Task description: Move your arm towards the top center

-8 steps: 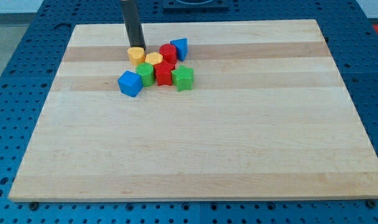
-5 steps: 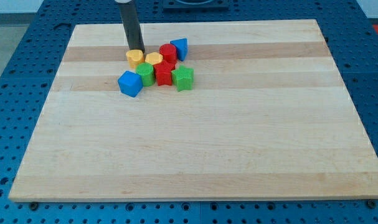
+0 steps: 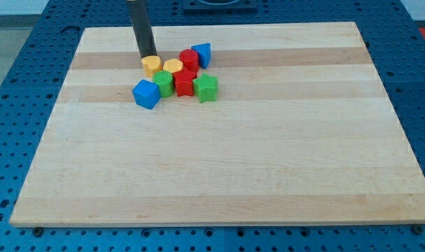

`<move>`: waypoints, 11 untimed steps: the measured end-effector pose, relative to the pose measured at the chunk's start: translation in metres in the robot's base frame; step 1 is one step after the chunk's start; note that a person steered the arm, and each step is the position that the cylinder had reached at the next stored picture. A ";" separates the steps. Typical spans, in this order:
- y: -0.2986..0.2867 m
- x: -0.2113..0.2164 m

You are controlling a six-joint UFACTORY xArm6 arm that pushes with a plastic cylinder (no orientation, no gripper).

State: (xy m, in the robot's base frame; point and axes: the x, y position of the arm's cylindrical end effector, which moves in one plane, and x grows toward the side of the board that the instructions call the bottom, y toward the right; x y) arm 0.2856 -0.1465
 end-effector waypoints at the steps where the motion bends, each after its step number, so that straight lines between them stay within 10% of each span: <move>1: 0.000 0.005; 11: 0.043 -0.063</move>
State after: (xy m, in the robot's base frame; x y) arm 0.2225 -0.1037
